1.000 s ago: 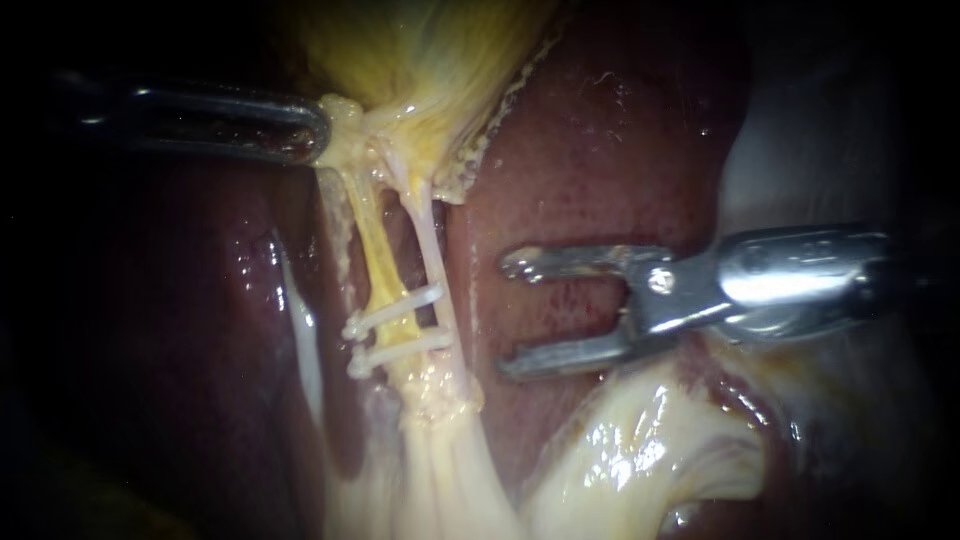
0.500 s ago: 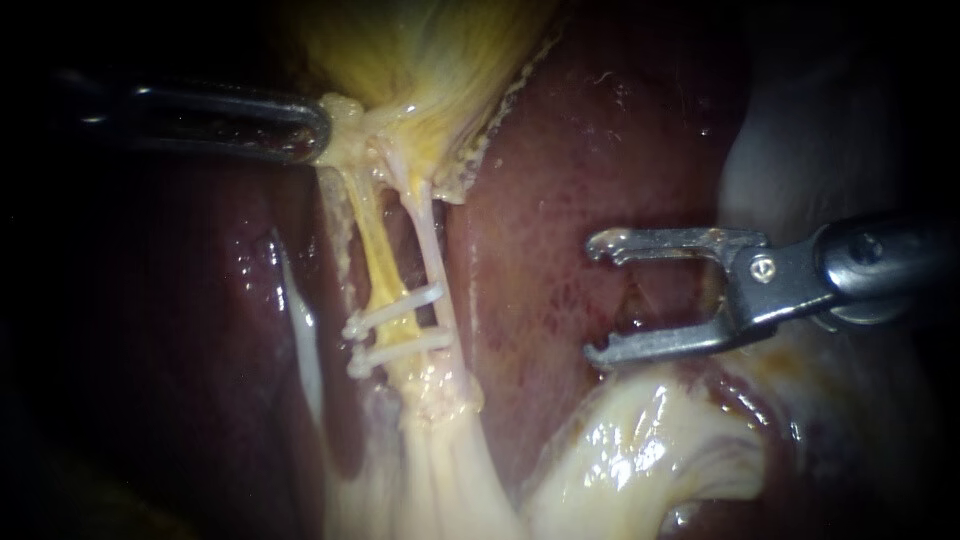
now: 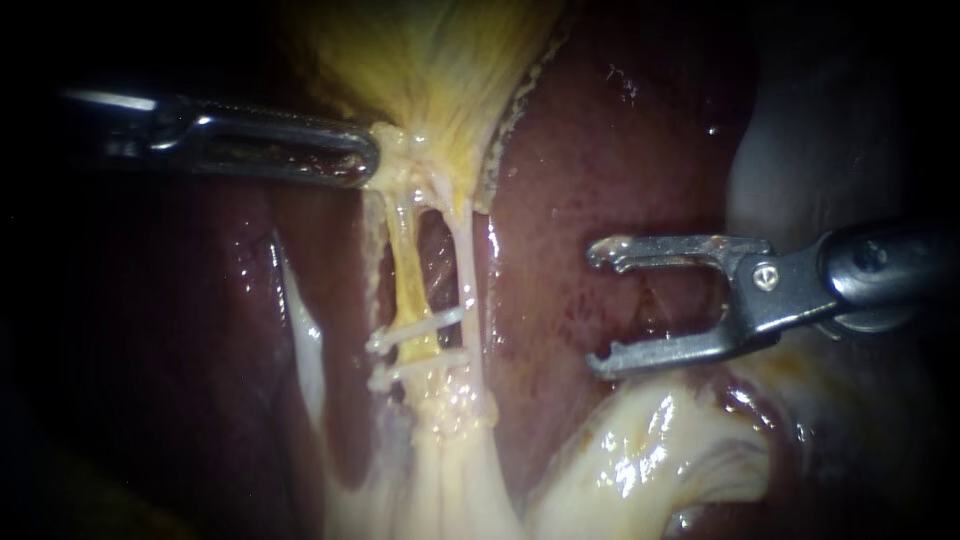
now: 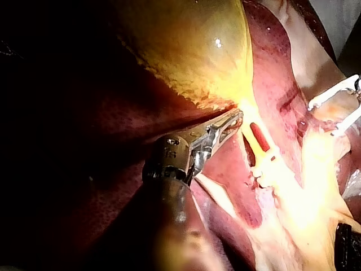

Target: Going back second clip left tube

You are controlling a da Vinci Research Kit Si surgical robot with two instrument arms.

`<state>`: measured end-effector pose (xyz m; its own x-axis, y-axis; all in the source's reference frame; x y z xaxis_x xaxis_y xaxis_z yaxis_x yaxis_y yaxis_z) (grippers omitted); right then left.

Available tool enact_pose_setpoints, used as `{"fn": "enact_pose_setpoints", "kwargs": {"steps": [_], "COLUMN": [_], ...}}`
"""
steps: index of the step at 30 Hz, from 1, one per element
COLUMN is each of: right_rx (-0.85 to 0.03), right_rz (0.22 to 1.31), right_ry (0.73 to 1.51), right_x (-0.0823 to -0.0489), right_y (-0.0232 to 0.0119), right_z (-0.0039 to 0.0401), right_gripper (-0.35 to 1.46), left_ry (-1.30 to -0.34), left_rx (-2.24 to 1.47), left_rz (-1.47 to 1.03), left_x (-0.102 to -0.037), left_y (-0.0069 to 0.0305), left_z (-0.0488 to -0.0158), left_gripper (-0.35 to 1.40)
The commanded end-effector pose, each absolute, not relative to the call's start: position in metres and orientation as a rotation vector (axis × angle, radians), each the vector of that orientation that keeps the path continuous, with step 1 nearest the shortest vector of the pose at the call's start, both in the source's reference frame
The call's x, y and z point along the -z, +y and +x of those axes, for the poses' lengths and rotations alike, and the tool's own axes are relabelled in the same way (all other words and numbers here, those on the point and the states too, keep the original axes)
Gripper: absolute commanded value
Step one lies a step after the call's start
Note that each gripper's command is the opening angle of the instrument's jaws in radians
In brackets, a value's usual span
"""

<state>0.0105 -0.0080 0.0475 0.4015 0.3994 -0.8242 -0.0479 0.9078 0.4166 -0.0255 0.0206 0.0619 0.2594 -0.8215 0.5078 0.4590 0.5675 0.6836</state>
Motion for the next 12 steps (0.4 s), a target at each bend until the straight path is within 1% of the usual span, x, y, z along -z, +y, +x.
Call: {"fn": "enact_pose_setpoints", "kwargs": {"steps": [1,12], "right_rx": [-0.290,-0.289], "right_rz": [0.353,0.355], "right_ry": [1.128,1.129], "right_x": [-0.0475,-0.0474], "right_y": [-0.0080,-0.0081], "right_z": [0.0105,0.0105], "right_gripper": [0.50,0.50], "left_ry": [-0.962,-0.959], "left_rx": [0.910,0.909], "left_rz": [0.445,0.446], "left_x": [-0.0620,-0.0621], "left_y": [0.0206,0.0207], "left_z": [-0.0255,-0.0255], "left_gripper": [-0.35,-0.35]}}
